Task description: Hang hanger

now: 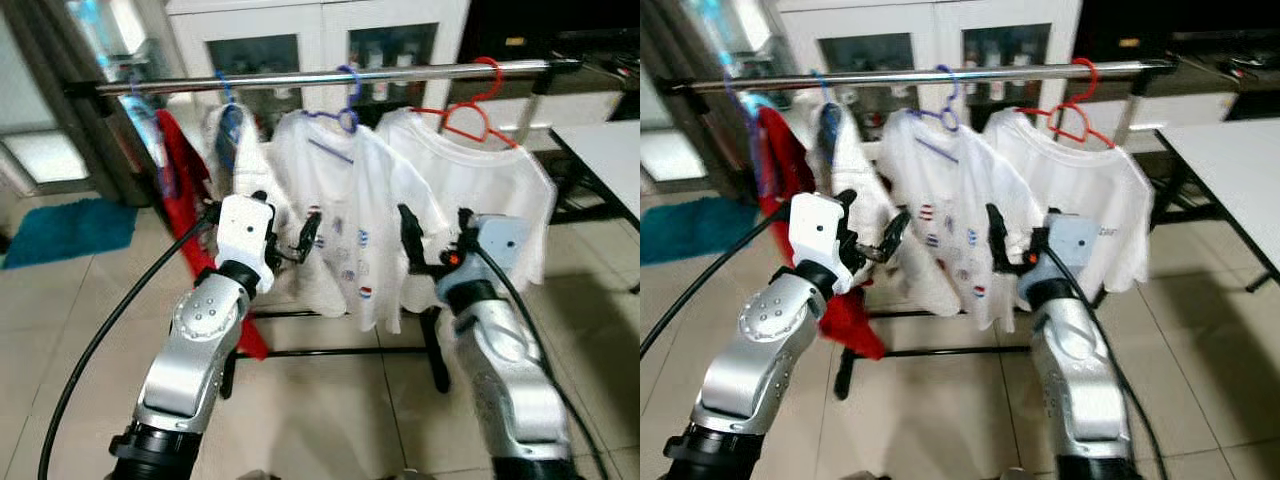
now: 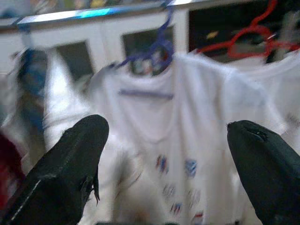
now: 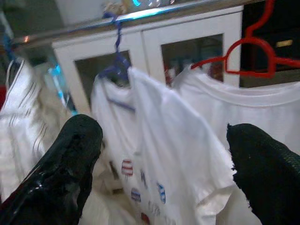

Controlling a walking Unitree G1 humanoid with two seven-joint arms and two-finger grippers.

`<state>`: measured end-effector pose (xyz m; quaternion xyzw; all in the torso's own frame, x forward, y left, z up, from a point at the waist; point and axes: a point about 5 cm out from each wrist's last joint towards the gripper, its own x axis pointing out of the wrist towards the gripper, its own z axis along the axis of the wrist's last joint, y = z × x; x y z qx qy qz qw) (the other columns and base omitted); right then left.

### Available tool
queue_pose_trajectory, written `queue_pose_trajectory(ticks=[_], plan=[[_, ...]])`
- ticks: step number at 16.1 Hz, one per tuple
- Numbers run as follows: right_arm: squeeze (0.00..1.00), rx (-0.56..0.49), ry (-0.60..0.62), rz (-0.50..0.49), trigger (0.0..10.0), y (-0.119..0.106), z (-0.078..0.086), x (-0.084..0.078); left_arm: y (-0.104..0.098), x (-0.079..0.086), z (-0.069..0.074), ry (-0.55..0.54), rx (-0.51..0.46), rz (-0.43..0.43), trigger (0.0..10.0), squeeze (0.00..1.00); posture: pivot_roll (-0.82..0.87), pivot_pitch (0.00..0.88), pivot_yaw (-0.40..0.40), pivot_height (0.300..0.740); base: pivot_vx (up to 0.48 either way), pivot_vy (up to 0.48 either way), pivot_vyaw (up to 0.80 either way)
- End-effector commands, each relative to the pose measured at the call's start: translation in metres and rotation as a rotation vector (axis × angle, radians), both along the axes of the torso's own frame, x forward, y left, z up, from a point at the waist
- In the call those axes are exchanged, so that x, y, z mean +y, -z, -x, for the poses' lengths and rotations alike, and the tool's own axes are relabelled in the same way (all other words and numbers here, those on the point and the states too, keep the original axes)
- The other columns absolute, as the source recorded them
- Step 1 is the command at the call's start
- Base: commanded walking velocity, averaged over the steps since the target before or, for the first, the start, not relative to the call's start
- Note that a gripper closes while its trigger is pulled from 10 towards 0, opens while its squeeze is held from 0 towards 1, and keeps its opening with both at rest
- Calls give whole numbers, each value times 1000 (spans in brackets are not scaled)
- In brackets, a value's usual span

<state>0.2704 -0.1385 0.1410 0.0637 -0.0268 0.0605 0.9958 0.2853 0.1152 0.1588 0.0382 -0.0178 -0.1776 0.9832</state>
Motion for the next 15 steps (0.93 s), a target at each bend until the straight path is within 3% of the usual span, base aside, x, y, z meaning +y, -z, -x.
queue_pose_trajectory(ticks=[1,3,4,5,7,11,13,15], plan=[[1000,6,-8,12,10000,-3,1,1,-6,8,0,-38,0,14,10000,1000,-198,0,100,740,0,0,800],[1000,23,-46,-65,10000,-1,3,0,-7,12,-1,-54,-6,23,10000,1000,-143,0,54,740,0,0,800],[1000,43,-84,-56,10000,4,4,1,-11,17,-1,-65,-21,-22,10000,1000,-124,0,42,740,0,0,800],[1000,45,-144,-103,10000,5,7,6,-12,21,1,-74,-14,-53,10000,1000,-90,0,22,740,0,0,800],[1000,-2,-213,-88,10000,0,6,17,-16,28,5,-98,-19,-62,10000,1000,-64,0,10,740,281,0,800],[1000,-44,-149,-76,10000,-9,-3,16,-15,32,1,-147,-2,-77,10000,1000,-54,0,15,740,292,0,600],[1000,77,-98,-39,10000,5,-5,9,-15,25,0,-128,4,-76,10000,1000,-54,0,16,740,292,0,0],[1000,86,-82,-76,10000,8,-2,8,-10,24,1,-123,29,-101,10000,1000,-56,0,19,740,279,0,0]])
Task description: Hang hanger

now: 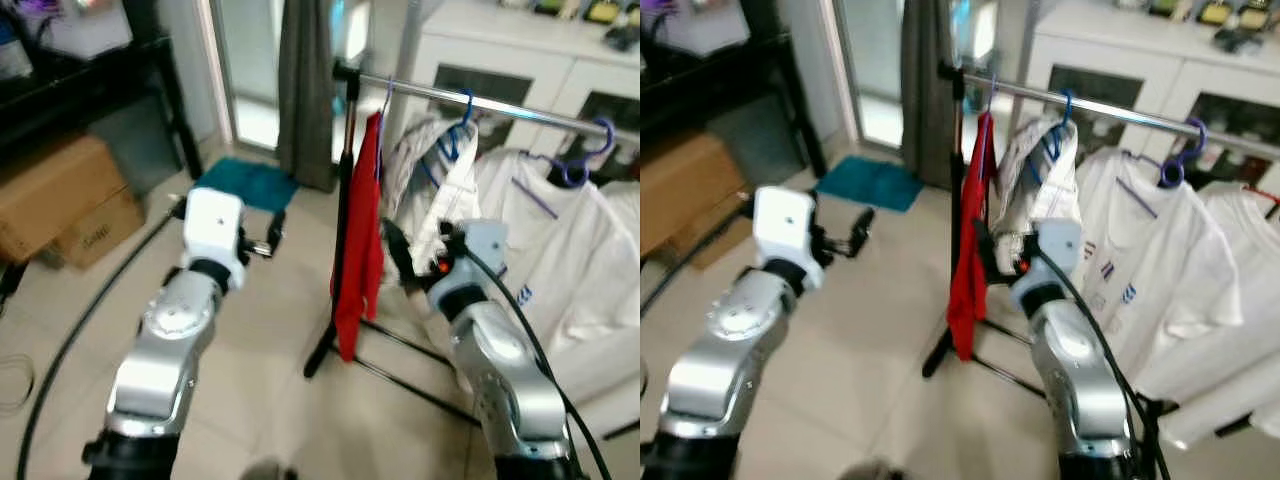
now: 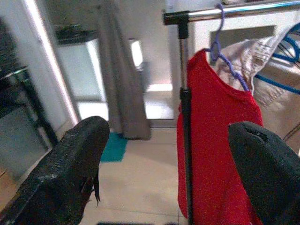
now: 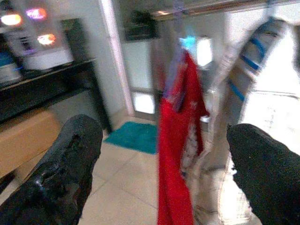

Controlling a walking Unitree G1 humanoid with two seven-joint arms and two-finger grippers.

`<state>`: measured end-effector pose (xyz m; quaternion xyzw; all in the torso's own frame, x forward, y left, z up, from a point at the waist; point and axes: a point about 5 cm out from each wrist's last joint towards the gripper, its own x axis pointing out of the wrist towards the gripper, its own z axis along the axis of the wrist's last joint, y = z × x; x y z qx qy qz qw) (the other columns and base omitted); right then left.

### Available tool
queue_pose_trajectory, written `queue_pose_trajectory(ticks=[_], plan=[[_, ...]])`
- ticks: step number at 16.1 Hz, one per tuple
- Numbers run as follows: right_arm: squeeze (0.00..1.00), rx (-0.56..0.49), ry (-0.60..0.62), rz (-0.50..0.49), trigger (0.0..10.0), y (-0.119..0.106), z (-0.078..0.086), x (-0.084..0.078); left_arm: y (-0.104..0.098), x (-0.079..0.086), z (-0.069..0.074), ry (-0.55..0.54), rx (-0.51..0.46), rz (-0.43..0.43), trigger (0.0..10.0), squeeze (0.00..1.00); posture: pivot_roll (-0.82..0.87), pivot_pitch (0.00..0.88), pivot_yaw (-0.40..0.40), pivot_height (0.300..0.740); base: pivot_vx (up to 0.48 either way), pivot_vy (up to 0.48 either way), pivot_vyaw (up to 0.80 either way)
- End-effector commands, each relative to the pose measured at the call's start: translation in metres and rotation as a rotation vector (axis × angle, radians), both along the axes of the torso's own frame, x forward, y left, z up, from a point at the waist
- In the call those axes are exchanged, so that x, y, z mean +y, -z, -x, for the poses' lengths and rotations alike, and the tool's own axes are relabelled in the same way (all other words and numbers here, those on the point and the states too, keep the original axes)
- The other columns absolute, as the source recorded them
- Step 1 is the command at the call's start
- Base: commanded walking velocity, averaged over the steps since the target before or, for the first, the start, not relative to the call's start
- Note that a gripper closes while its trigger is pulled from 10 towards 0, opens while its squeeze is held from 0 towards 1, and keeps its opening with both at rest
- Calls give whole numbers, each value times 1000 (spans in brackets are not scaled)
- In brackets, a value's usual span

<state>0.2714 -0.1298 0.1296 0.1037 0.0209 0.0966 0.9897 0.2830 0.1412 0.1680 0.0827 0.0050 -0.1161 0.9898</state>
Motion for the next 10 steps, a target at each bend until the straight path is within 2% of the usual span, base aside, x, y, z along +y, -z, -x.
queue_pose_trajectory(ticks=[1,2,4,7,10], plan=[[859,-2,10,-13,10000,-3,0,-1,0,-2,-1,10,6,-20,10000,1000,-58,0,20,740,0,0,0],[0,4,16,-19,10000,-3,0,-1,-1,-3,-2,15,7,-24,10000,1000,-58,0,19,740,0,0,0],[0,17,25,-22,10000,-4,0,-1,-1,-3,-2,23,14,-19,10000,1000,-60,0,17,740,0,0,0],[0,13,64,7,10000,-6,-2,-5,-2,-3,0,24,8,-1,10000,1000,-63,0,10,740,249,0,0],[0,-16,28,37,10000,-13,-6,1,1,-4,3,52,31,-1,10000,1000,-58,6,5,740,266,0,0]])
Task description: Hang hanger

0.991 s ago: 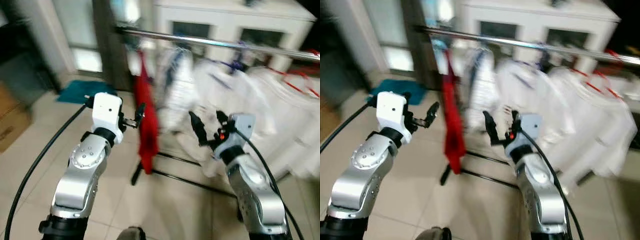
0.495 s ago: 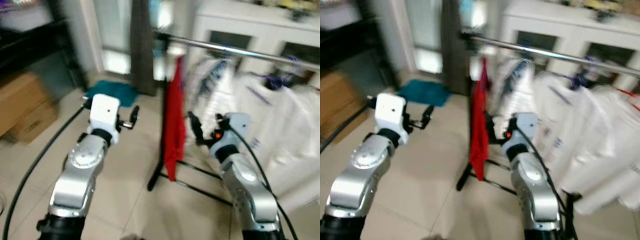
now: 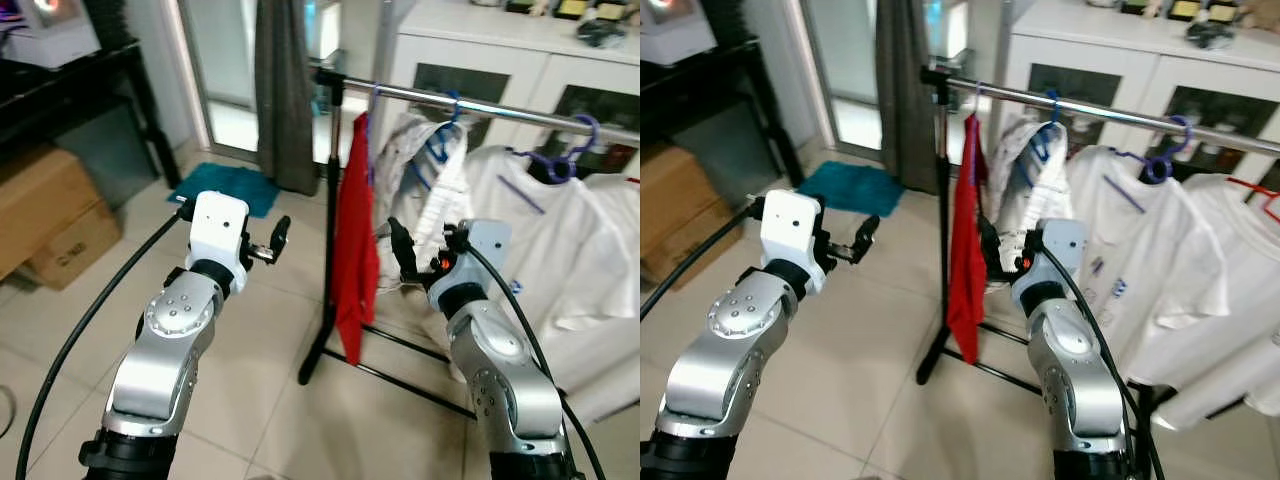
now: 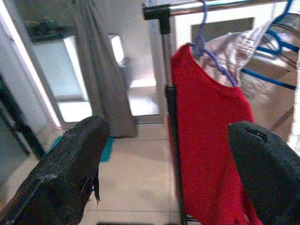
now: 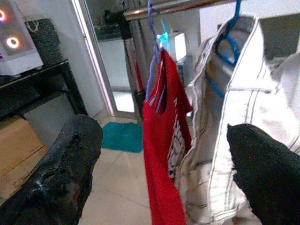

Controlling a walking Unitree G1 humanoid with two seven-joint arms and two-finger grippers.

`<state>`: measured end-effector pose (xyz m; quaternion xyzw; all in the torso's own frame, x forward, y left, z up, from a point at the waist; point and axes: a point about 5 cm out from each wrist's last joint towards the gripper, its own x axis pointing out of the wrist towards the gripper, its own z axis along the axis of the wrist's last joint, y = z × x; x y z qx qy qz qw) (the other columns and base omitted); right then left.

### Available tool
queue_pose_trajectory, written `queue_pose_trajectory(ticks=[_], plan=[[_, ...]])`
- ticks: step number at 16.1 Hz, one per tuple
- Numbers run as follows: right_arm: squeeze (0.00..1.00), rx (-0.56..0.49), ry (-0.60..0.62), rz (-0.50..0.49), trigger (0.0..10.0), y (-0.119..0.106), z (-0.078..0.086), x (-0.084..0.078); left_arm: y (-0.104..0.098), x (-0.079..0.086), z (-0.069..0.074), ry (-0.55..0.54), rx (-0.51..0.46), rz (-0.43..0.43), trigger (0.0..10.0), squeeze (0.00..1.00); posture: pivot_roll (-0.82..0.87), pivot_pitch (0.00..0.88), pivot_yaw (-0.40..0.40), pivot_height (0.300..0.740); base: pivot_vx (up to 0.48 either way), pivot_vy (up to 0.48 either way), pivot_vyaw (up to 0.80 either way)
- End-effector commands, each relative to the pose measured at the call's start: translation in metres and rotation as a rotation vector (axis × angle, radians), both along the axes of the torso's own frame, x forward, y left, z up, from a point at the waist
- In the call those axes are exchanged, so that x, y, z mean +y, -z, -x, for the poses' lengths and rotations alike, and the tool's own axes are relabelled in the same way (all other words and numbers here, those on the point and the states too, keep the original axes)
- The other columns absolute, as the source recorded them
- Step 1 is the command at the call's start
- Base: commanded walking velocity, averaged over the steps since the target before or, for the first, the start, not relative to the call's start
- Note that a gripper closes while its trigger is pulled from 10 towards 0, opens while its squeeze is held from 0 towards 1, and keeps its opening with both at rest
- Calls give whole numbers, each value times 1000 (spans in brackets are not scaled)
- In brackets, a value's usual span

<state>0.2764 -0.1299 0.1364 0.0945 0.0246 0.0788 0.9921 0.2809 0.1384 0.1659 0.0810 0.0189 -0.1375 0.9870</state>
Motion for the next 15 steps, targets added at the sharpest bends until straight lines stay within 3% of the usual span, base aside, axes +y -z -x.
queue_pose_trajectory(ticks=[1,4,9,13,15], plan=[[0,-28,-10,22,10000,-8,-2,3,-2,-2,1,16,-3,0,10000,1000,-58,5,2,740,281,0,0],[0,-12,32,-10,10000,-7,-2,0,-3,-1,1,3,-3,12,10000,1000,-63,6,6,740,311,0,285],[0,-28,82,38,10000,-9,-2,-6,-3,-1,-2,5,4,33,10000,1000,-80,6,24,740,337,0,0],[0,-27,87,-2,10000,-12,-2,-10,-4,-8,-3,53,4,18,10000,1000,-90,0,28,740,337,0,0],[0,-40,54,-14,10000,-16,-2,-7,-3,-9,-3,71,4,11,10000,1000,-91,0,30,740,330,0,-800]])
